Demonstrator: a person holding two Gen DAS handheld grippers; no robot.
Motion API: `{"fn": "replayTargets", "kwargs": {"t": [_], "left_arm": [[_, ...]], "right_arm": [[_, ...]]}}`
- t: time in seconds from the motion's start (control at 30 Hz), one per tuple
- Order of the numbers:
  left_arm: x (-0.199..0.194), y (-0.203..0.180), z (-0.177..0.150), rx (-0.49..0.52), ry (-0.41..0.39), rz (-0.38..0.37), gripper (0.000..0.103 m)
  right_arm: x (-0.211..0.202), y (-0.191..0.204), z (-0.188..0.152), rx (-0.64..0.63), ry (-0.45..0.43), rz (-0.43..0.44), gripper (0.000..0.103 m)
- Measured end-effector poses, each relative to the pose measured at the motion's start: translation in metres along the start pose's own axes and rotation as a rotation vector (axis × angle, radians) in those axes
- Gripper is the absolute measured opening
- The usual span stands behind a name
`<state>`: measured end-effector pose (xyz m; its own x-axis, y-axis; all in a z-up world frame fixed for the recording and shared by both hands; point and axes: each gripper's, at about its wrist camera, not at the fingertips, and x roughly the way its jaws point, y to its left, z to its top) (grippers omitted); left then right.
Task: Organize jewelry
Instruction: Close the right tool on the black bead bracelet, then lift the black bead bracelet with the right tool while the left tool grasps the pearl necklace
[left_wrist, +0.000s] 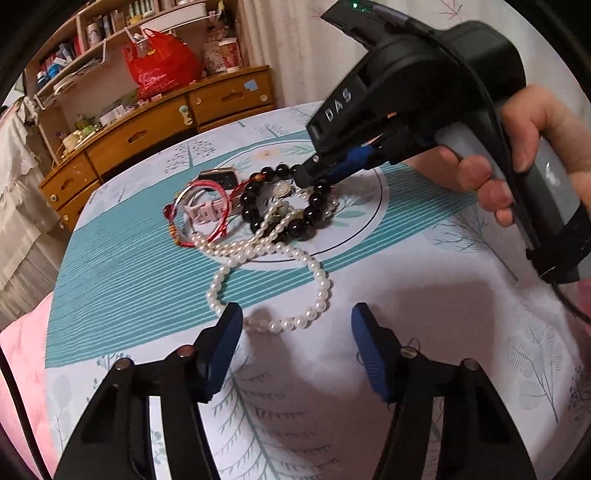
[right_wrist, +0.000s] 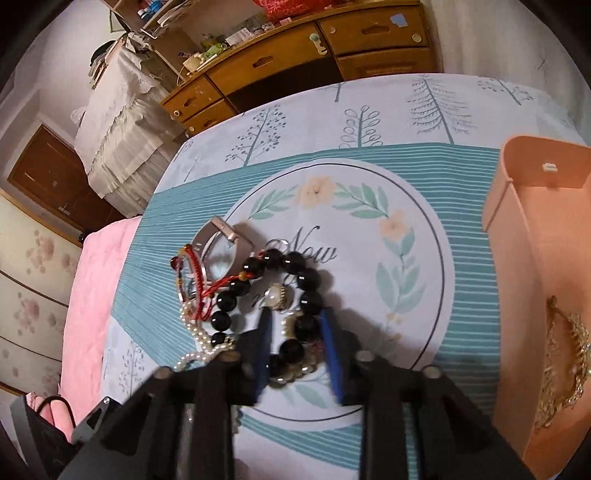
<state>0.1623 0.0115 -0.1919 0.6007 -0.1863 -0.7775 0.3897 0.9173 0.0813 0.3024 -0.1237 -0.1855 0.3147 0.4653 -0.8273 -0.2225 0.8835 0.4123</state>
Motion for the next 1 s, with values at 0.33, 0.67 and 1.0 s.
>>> {"fn": "replayTargets", "kwargs": {"t": [0.33, 0.67, 1.0], "left_arm": [[0.005, 0.0, 0.01, 0.116, 0.029, -0.15, 0.009], [0.011, 0.007, 0.015, 0.069, 0.081, -0.201, 0.009], [0.026, 0.032, 0.032, -0.06, 0.17, -0.315, 0.007]], "right_arm": [[-0.004, -0.009, -0.003, 0.0, -0.021, 0.058, 0.015], [-0.04, -0.009, -0.002, 0.002, -0.097, 0.121, 0.015], [-0.094, 0.029, -0.003, -0.119, -0.191, 0.17, 0.015]]}}
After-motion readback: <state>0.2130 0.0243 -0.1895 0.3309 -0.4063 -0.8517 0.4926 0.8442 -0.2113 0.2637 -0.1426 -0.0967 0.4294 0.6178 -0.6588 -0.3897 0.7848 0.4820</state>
